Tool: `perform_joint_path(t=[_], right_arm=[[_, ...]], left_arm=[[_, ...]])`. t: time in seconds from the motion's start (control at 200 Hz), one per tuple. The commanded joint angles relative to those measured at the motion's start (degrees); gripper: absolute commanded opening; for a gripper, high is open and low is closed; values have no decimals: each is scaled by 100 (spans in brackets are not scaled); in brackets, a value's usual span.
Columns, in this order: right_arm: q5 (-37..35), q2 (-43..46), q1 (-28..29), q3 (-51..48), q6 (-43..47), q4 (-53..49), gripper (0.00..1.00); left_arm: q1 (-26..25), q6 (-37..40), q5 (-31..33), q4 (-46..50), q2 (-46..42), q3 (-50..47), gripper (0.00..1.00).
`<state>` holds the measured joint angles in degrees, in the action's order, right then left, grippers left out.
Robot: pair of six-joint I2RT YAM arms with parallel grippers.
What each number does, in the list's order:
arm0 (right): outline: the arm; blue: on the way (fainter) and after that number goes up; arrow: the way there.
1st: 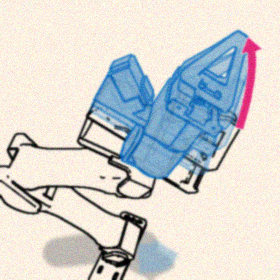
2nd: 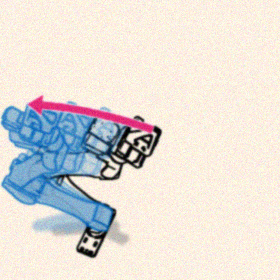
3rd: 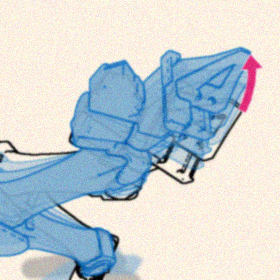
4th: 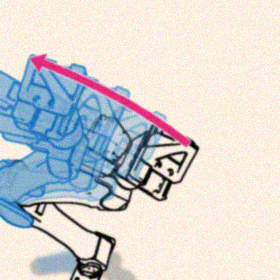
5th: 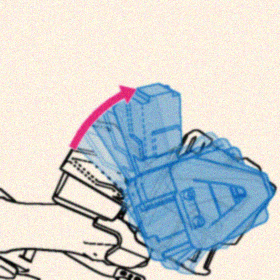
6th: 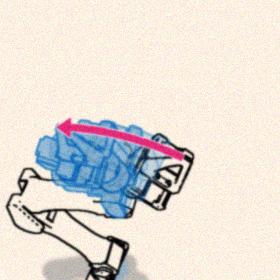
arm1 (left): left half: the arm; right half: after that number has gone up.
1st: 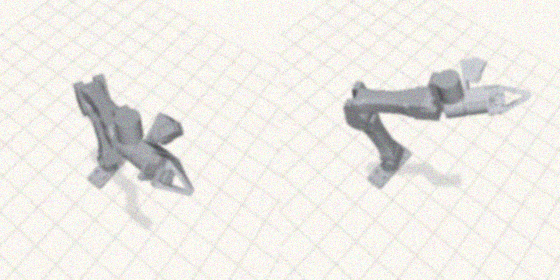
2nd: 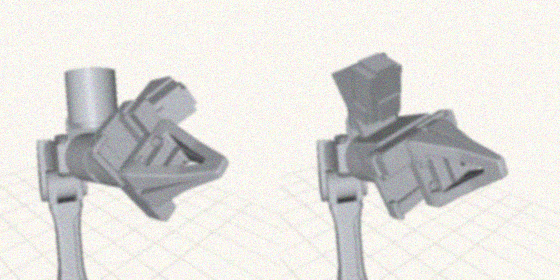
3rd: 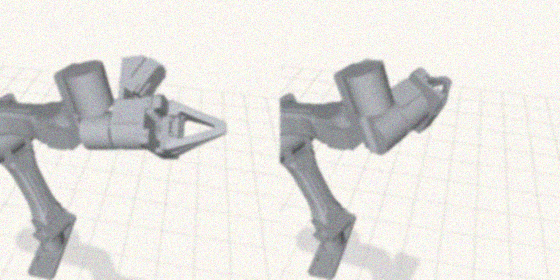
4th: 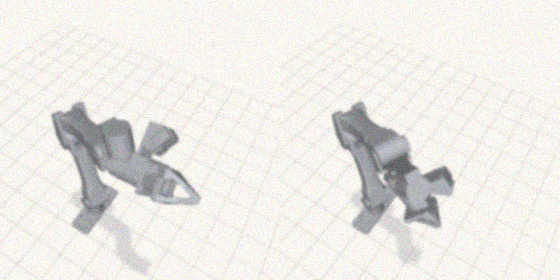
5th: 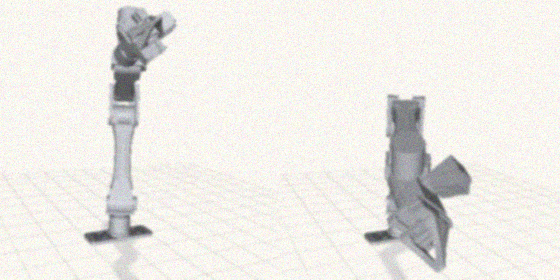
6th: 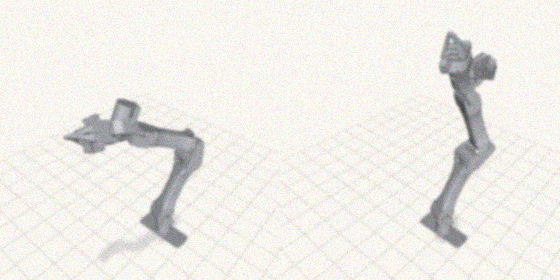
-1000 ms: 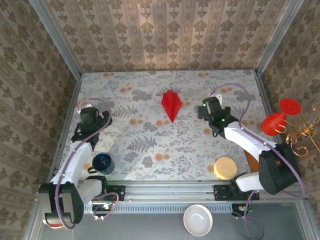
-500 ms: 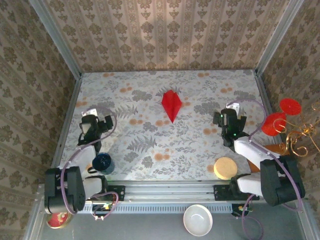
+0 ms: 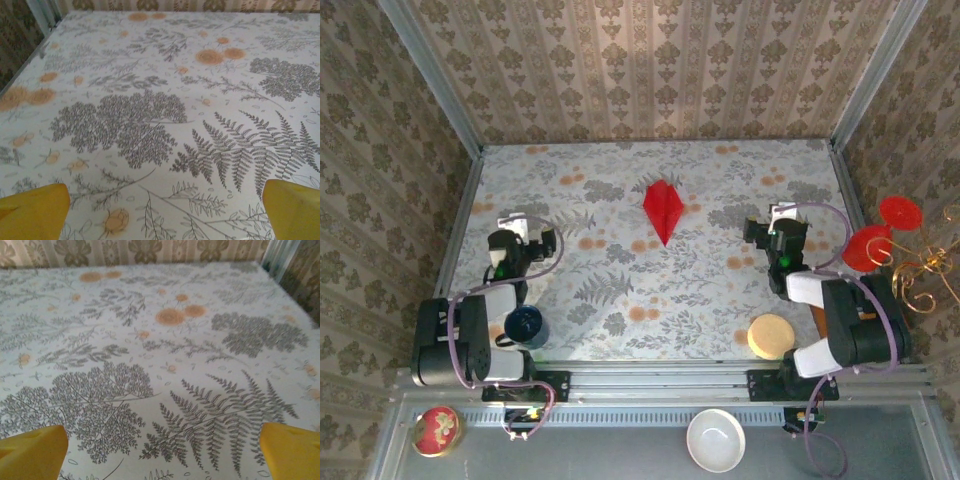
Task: Fold a paper plane with a square sheet of paper (pick it up from the middle)
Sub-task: Reset both arms
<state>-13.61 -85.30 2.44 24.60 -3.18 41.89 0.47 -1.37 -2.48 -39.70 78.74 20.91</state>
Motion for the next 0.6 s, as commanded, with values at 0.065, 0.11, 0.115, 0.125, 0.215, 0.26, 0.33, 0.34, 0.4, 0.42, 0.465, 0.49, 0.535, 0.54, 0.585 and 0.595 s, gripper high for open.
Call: perform_joint_path(t=[0.065, 0.11, 0.115, 0.125, 0.215, 0.26, 0.33, 0.34, 0.4, 0.42, 0.465, 0.49, 0.535, 0.54, 0.585, 0.595], right_arm=[[510, -209, -90, -128, -3, 689, 100], [551, -220, -94, -137, 19, 699, 100], [551, -218, -94, -134, 14, 698, 100], [552, -216, -94, -138, 16, 698, 100], [546, -229, -94, -122, 19, 676, 100], [544, -233, -94, -106, 19, 664, 100], [548, -233, -94, -104, 19, 662, 100], [549, -237, -90, -111, 19, 662, 100], [544, -234, -93, -105, 20, 656, 100], [549, -235, -90, -105, 19, 662, 100], [543, -233, -94, -113, 18, 663, 100], [543, -233, -94, -111, 19, 663, 100], [548, -237, -94, -113, 19, 663, 100], [550, -235, -94, -113, 19, 663, 100], [543, -233, -94, -109, 19, 663, 100], [543, -233, -94, -112, 19, 663, 100]], left_arm=[[55, 407, -287, -1005, 622, 84, 100], [54, 408, -273, -1171, 806, 92, 100], [56, 409, -272, -1184, 821, 95, 100], [56, 409, -260, -1207, 861, 97, 100], [45, 356, -115, -1293, 996, 117, 100], [31, 339, 7, -1116, 970, 173, 100], [-63, 404, 244, -1086, 980, 208, 100], [-88, 408, 280, -1060, 973, 215, 100], [-166, 458, 486, -1123, 1007, 205, 100], [-170, 443, 485, -1118, 1000, 206, 100], [-177, 451, 489, -1099, 994, 196, 100], [-179, 451, 502, -1121, 996, 202, 100], [-179, 452, 503, -1119, 1002, 198, 100], [-179, 453, 499, -1119, 998, 201, 100], [-179, 452, 500, -1118, 999, 195, 100], [-179, 453, 502, -1118, 1002, 195, 100]])
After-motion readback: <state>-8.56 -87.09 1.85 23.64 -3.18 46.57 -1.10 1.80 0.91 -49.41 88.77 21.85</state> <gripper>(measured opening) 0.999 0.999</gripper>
